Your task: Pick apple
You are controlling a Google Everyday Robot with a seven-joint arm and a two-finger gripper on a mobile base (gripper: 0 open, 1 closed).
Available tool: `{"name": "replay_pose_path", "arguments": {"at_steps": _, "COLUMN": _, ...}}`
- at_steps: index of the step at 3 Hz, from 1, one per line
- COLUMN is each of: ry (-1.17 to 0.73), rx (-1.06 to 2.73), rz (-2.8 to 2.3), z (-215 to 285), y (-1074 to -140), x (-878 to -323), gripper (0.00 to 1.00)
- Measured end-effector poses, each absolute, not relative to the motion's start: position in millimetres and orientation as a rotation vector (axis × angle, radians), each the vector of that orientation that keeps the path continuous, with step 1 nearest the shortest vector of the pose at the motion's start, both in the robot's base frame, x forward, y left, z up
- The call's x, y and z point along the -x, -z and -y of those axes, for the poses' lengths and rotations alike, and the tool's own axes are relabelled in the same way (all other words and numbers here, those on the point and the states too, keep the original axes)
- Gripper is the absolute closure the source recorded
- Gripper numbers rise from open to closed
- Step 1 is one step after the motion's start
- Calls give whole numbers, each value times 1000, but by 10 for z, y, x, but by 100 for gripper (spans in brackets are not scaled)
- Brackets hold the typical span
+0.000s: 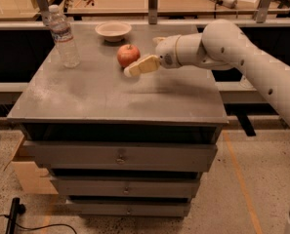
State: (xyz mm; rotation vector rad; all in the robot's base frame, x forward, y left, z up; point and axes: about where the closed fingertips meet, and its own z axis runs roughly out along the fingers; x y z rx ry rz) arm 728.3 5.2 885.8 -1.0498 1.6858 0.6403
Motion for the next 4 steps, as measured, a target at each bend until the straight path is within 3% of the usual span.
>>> {"name": "replay_pose_path", "arguments": {"at_steps": 1, "ry": -667, "rx": 1038, "rz": -1656, "z": -229, "y": -8743, "x": -7485, "gripper": 0}}
{"name": "replay_pose_path", "arguments": {"at_steps": 2, "ry": -684, "rx": 1036, "rz": -1617, "z": -360, "y": -8707, "x": -7631, "gripper": 18}}
{"name": "replay_pose_path", "arguments": {"at_steps": 4, "ry": -712, "rx": 1072, "rz": -1573, "z": -515, "y": -8630, "x": -7653, "gripper": 65}}
